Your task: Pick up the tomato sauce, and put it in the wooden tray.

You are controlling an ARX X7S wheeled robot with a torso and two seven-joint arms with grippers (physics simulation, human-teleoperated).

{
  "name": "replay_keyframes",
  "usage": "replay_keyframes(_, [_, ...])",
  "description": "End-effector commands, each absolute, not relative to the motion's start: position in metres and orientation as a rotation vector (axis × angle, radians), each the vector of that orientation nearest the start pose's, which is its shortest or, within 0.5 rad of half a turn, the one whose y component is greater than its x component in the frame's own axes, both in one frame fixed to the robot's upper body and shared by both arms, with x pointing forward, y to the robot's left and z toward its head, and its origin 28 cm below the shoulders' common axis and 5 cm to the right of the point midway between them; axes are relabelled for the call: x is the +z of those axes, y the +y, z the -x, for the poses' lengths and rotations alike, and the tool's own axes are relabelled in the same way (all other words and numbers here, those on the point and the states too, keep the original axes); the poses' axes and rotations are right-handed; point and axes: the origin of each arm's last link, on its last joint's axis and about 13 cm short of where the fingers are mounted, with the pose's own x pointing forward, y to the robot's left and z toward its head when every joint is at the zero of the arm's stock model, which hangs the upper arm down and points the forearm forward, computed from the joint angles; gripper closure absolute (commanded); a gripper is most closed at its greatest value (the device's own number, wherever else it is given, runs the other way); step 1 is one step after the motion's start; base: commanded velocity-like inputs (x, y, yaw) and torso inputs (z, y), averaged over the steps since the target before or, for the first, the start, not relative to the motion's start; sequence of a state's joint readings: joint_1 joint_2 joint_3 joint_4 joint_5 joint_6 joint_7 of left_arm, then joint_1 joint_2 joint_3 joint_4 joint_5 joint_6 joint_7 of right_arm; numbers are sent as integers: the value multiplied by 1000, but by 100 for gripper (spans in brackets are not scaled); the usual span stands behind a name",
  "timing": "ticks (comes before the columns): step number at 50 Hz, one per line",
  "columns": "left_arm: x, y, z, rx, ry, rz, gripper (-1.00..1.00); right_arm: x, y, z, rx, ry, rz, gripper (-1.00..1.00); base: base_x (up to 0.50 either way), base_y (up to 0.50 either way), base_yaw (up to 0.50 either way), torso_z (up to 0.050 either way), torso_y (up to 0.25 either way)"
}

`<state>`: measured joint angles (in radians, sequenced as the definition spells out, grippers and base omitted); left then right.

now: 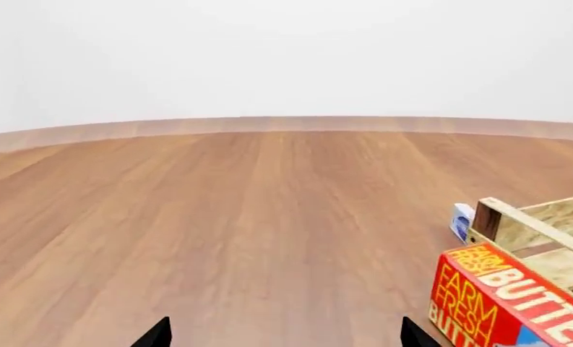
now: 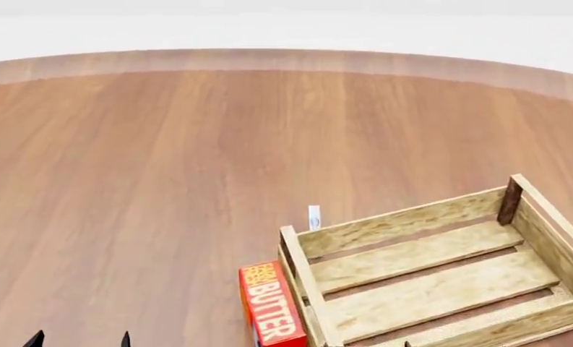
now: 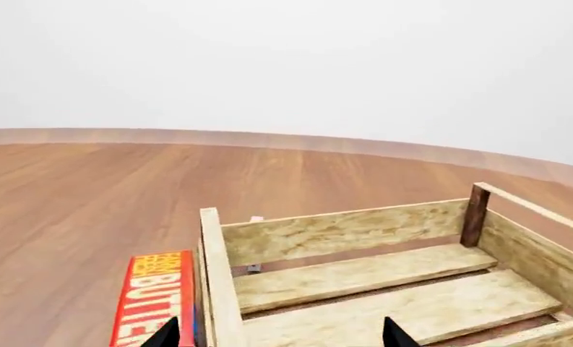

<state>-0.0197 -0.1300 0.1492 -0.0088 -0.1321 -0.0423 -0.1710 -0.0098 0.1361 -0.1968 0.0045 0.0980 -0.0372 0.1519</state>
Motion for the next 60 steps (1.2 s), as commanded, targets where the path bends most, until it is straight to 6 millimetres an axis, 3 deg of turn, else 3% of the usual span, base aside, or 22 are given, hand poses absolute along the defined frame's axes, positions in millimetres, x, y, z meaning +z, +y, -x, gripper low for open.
replay_keyframes(1, [11, 206, -212, 24, 34, -10, -100, 10, -91, -204, 44, -8, 32, -100, 461, 0, 0, 0, 0])
replay_keyframes(10, [11, 206, -212, 24, 33, -10, -100, 10, -90, -204, 15, -7, 29, -100, 461, 0, 0, 0, 2])
replay_keyframes(35, [11, 206, -212, 24, 33, -10, -100, 13, -90, -201, -10, -20, 48, -100, 0, 0, 0, 0, 0])
replay_keyframes(56, [12, 206, -211, 28, 32, -8, -100, 47, -94, -147, -4, -162, 16, -100, 0, 0, 0, 0, 0])
replay_keyframes(60, [11, 207, -211, 28, 32, -8, -100, 49, -93, -128, -17, -183, 27, -100, 0, 0, 0, 0, 0])
